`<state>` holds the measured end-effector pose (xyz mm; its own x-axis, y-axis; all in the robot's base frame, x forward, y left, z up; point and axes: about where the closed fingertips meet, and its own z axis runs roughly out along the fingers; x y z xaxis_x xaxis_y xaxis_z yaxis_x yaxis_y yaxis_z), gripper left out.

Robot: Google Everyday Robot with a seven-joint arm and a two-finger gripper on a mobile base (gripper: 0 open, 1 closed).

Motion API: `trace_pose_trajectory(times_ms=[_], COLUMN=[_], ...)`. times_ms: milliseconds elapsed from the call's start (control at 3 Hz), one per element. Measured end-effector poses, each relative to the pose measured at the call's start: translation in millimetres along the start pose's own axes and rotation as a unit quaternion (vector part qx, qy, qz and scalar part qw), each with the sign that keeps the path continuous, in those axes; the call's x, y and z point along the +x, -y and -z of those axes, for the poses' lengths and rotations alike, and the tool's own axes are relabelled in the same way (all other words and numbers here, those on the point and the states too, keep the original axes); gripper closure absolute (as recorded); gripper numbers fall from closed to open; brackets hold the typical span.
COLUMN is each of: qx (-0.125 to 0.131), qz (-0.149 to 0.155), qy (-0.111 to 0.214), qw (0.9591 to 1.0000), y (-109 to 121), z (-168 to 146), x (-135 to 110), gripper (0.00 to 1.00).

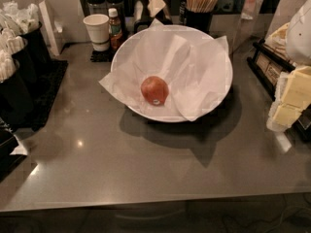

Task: Pick apple from white bowl

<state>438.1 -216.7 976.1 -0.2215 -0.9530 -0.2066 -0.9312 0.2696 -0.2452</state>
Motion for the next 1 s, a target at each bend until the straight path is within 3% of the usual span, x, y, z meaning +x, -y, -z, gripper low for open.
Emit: trace_pose_trajectory(times_ms=[333,667,1000], qx=[0.000,0.007,0.004], qz=[0.000,0.006,0.021], qy=[0.000,0.045,0.121], qw=[1.0000,0.9990,0.9924], y=[0,10,34], z=[0,3,5], x=[0,-19,-59], gripper=[0.00,0.00,0.00])
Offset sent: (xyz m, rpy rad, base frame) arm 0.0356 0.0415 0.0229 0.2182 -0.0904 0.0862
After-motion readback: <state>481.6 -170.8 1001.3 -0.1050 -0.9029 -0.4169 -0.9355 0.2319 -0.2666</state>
